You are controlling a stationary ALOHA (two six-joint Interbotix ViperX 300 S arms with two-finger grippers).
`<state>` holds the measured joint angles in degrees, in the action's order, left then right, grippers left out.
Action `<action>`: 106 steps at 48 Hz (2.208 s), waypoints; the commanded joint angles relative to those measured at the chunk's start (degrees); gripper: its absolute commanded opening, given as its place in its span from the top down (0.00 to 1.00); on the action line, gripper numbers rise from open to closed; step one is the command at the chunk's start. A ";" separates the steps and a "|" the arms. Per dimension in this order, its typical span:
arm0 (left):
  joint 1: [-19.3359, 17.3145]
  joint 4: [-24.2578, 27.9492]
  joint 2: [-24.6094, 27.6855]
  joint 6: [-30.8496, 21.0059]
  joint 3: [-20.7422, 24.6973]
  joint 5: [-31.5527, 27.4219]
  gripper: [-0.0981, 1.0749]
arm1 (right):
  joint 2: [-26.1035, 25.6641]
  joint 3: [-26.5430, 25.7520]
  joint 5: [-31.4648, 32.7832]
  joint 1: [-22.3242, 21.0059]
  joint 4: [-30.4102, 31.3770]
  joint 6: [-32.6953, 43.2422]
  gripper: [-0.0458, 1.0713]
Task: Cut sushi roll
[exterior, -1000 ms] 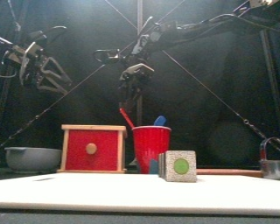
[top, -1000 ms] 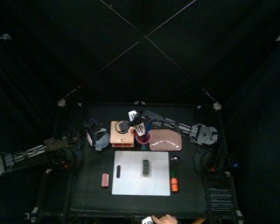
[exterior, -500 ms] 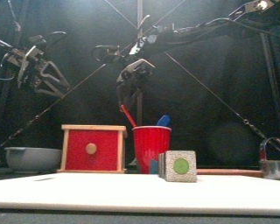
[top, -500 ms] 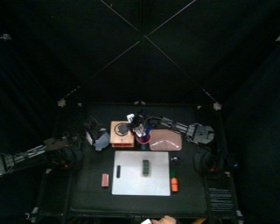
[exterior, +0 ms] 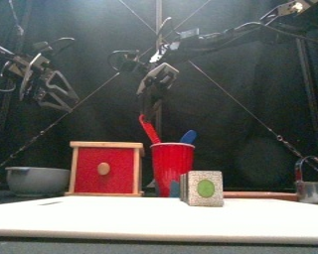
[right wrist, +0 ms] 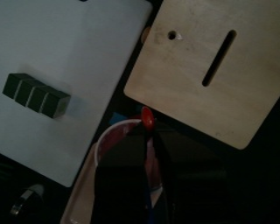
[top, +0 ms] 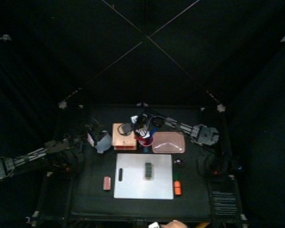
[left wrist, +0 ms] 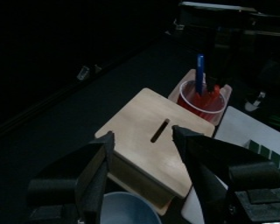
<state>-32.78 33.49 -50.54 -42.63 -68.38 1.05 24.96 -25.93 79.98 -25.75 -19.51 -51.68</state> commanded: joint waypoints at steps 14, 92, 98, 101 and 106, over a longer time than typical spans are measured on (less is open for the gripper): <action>-0.44 -0.35 0.18 0.18 0.62 0.35 0.15 | -10.72 5.62 -2.81 -3.69 -3.08 4.57 0.62; 7.82 -0.79 28.30 18.63 13.01 26.98 0.06 | -52.21 59.41 -77.87 12.04 -18.81 8.70 0.62; 10.55 -0.79 32.96 18.90 15.64 29.62 0.06 | -52.82 60.91 -79.89 12.92 -18.81 8.70 0.62; 11.34 -0.79 34.98 18.98 16.70 30.67 0.06 | -52.91 61.35 -80.42 13.01 -18.81 8.70 0.62; 12.39 -0.79 37.97 18.98 18.28 32.61 0.06 | -52.91 61.70 -80.51 13.18 -18.81 8.70 0.62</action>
<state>-21.09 32.78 -14.15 -23.73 -52.47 32.08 -26.81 36.39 0.09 -12.74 -38.14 -42.98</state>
